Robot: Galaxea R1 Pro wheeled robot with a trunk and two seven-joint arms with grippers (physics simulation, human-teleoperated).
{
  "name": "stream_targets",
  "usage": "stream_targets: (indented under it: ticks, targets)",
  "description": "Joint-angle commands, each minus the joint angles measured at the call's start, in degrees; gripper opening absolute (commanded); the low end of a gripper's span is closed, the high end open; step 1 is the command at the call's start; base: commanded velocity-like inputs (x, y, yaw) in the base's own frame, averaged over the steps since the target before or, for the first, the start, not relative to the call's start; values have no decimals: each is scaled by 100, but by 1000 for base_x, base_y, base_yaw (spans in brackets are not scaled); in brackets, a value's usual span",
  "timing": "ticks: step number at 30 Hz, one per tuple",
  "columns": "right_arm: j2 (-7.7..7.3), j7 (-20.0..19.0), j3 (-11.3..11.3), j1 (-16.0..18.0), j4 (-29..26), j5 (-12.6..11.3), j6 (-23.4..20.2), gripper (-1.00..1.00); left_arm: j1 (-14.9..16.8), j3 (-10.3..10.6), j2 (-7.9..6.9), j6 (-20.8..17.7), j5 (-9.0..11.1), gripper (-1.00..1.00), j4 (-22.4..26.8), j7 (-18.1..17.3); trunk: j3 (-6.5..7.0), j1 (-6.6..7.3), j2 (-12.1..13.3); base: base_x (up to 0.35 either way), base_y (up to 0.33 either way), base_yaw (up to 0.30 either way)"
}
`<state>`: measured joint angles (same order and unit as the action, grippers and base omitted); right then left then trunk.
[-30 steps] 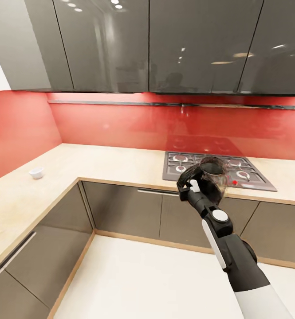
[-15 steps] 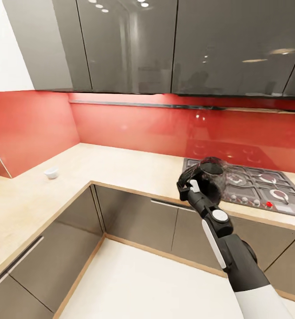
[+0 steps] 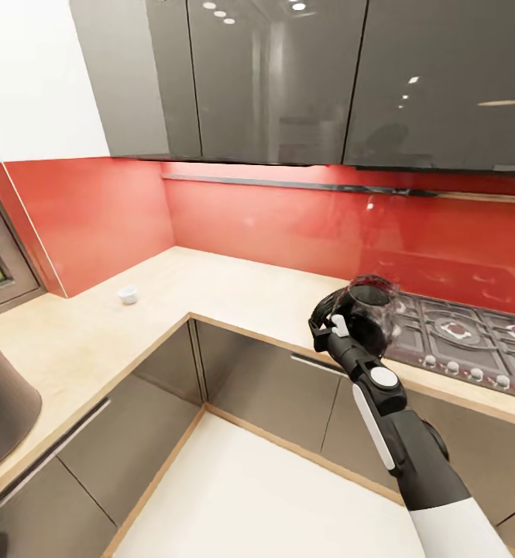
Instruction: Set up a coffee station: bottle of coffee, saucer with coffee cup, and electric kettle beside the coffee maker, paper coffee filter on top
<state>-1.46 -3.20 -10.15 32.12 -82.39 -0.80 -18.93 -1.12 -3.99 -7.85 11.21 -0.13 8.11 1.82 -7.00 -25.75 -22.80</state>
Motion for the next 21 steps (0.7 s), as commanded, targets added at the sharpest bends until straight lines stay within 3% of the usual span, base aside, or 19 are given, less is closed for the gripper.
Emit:
stream_targets:
  ticks: [1,5,9,11,14,16,21]
  targets:
    - [-3,-6,-5,5,-9,-8,-32,-100,-2,-38,1,0,-1,100,-29,-5,-10,-3,-12,1,0,276]
    - [12,-6,-19,4,-18,-8,-32,-100,-10,-57,-3,-64,26,100,-362,149,-10,-3,-12,0,0,276]
    - [29,-4,-102,7,-24,-16,-23,-100,-11,-71,9,-96,51,100,-566,625,-10,-3,-12,0,0,276]
    - [34,2,-505,6,-31,-17,-10,-100,-11,-78,20,-108,70,100,-793,801,-10,-3,-12,0,0,186]
    - [33,9,-872,8,-32,-17,-7,-100,-11,-88,22,-115,74,100,-858,828,-10,-3,-12,64,-2,50]
    - [32,18,-1308,5,-32,-17,-13,-100,-11,-87,21,-156,75,100,-1011,846,-10,-3,-12,176,-78,10]
    - [32,28,-1458,-3,-49,-31,-23,-100,-19,-87,21,-171,75,100,-1085,854,-10,-3,-12,233,-150,1]
